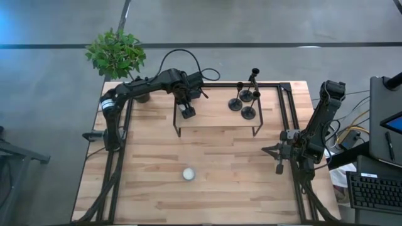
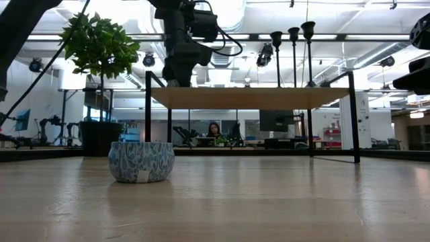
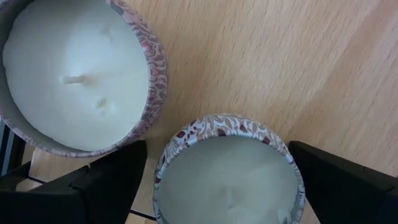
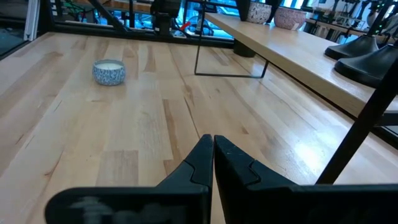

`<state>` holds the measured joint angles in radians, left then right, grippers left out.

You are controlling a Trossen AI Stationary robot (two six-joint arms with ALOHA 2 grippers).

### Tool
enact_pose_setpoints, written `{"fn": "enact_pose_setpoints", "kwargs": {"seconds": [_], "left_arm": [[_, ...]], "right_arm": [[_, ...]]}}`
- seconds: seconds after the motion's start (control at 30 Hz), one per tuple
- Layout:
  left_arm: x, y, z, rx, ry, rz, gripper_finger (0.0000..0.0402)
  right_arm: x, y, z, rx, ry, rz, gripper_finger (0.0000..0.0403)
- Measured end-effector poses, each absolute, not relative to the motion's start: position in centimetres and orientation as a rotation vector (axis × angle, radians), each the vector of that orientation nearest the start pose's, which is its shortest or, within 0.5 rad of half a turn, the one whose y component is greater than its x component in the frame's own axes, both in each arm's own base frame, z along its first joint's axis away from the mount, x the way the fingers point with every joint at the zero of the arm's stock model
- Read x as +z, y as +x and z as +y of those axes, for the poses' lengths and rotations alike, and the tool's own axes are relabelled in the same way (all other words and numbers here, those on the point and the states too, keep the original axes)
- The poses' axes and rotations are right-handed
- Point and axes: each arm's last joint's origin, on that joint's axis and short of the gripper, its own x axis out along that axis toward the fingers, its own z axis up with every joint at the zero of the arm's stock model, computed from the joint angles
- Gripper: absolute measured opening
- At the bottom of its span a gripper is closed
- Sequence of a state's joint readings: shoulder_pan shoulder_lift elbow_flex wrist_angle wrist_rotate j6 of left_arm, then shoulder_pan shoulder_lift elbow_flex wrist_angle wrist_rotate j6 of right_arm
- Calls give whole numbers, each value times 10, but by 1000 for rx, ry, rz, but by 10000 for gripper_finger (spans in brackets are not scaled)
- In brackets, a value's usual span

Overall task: Pick & Place candle stick holders
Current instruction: Put the red scented candle on the shelf, then put the blue scented candle on the shelf

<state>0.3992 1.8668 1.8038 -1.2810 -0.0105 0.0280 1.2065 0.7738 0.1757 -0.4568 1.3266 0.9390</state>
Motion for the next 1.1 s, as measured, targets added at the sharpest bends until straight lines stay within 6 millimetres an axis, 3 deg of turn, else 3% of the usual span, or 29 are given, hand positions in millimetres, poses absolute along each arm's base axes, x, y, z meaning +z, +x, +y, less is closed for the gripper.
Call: {"fn": "enact_pose_setpoints", "kwargs": {"seconds": [0.27,0.63,0.9,1.1], "left_arm": [[311,334,141,350,-270,1361,399],[331,331,140,364,-271,1332,399],[370,320,135,367,-278,1306,399],[404,308,119,192,-292,1202,398]], "right_arm": [[135,63,87,-230,-76,223,8],[135,63,87,-230,-77,223,8],[135,63,87,-230,-76,223,8],[135,63,87,-230,-76,223,8]]}}
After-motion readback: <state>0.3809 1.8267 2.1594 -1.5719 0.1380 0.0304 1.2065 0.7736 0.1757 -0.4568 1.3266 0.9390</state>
